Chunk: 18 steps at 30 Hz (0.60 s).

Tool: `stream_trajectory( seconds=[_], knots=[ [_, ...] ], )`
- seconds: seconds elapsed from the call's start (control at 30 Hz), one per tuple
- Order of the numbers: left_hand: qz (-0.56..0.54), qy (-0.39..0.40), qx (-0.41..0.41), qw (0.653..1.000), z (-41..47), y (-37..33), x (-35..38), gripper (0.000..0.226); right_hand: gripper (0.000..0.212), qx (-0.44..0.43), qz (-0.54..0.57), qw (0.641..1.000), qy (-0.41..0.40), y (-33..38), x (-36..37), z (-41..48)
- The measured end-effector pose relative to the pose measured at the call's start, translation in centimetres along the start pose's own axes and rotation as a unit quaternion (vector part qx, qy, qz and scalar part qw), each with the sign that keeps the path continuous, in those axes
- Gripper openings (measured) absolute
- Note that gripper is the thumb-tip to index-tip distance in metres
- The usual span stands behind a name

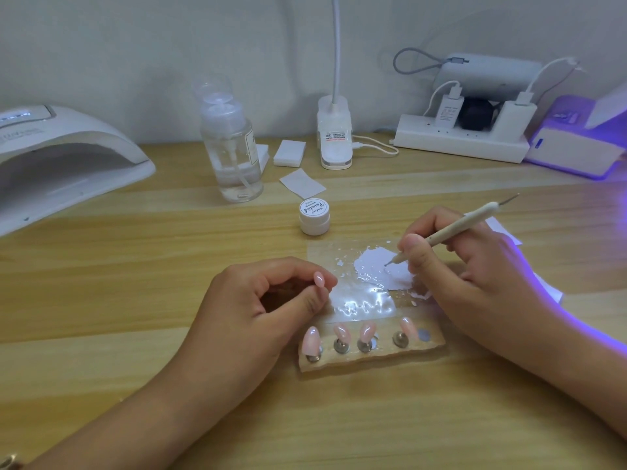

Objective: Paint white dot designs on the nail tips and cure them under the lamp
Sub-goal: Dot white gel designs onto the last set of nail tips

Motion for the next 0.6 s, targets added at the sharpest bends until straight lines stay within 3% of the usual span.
stream_trajectory(
  seconds=[0.47, 0.6],
  knots=[
    [0.0, 0.003, 0.007, 1.0, -0.02, -0.09, 0.05, 0.01, 0.02, 0.002, -0.02, 1.0, 0.017, -0.23, 0.35, 0.08],
    [0.003, 0.003, 0.009, 1.0, -0.02, -0.13, 0.07, 0.009, 0.018, 0.004, -0.001, 1.0, -0.013, -0.11, -0.25, 0.01]
  ],
)
Point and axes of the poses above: each hand's wrist, its own z-axis towards the middle knuckle, its own x-axis out of the palm, y = z × x, the point moved 10 cm from there along z, towards the middle knuckle, and after that the axes turned 9 degrees about -x, right-handed, at the moved point
